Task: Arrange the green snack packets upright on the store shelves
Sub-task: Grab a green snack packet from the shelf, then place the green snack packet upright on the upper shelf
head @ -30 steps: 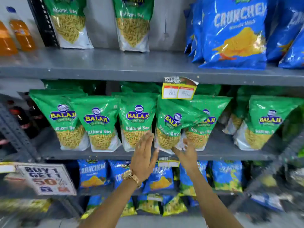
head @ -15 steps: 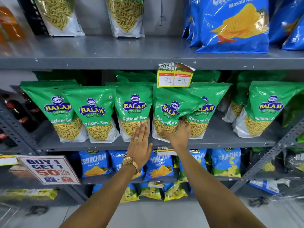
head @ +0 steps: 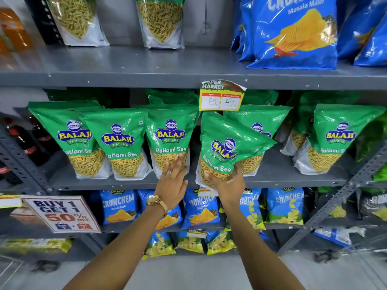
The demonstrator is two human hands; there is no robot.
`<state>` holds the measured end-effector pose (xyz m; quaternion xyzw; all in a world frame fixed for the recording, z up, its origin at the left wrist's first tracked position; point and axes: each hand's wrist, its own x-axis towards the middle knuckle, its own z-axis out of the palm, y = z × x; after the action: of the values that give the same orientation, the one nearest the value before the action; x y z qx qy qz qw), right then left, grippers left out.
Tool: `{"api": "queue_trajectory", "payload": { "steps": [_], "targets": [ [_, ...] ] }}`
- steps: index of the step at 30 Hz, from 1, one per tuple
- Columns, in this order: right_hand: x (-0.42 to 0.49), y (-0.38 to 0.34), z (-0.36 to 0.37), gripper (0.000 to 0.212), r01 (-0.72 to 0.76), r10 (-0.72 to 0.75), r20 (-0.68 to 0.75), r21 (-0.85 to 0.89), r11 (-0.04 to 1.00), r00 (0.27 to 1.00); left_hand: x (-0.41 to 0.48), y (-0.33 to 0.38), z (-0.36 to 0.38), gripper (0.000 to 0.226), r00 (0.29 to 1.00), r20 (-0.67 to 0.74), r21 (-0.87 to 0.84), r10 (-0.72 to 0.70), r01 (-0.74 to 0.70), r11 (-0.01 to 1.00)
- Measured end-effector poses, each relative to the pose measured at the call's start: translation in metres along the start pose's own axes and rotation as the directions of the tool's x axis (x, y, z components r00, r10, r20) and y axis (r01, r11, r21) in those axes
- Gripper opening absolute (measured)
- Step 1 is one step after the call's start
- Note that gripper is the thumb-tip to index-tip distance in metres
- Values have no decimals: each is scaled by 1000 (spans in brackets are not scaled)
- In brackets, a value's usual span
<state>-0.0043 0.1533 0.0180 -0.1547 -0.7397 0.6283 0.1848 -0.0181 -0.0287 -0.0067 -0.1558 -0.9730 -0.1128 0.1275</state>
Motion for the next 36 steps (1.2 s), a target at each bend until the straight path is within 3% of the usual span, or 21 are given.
{"api": "queue_trajectory", "payload": {
  "steps": [3,6,8,11,15,19,26,31,36],
  "targets": [
    [-15,2,-25,95,5,-6,3,78,997,1000,-4,10,-15,67,997,13,-249,-82,83,965],
    [-33,-7,-47,90,17,-18,21,26,1000,1000,-19,28,-35,65,971,237,-636,-31,180,750],
    [-42,-20,-58,85,48,-50,50,33,998,998,-28,40,-50,76,947,317,-709,41,208,674],
    [-53,-49,-69,76,104,-111,100,78,992,989,-38,54,-69,85,976,215,-783,-19,184,595],
    [-66,-98,-72,60,191,-214,136,164,968,967,-42,75,-110,96,987,-30,-803,-157,70,592],
    [-70,-150,-72,55,300,-346,176,243,922,922,-38,83,-159,89,934,-259,-788,-244,-58,613],
    [-31,-249,-51,60,519,-603,201,348,781,772,12,66,-253,81,843,-513,-635,-162,-245,733],
    [16,-306,-11,68,651,-724,204,327,685,659,69,43,-290,90,800,-572,-551,-179,-213,807],
    [56,-316,36,66,673,-713,285,239,700,641,106,18,-297,83,862,-464,-591,-204,-130,796]
  ]
}}
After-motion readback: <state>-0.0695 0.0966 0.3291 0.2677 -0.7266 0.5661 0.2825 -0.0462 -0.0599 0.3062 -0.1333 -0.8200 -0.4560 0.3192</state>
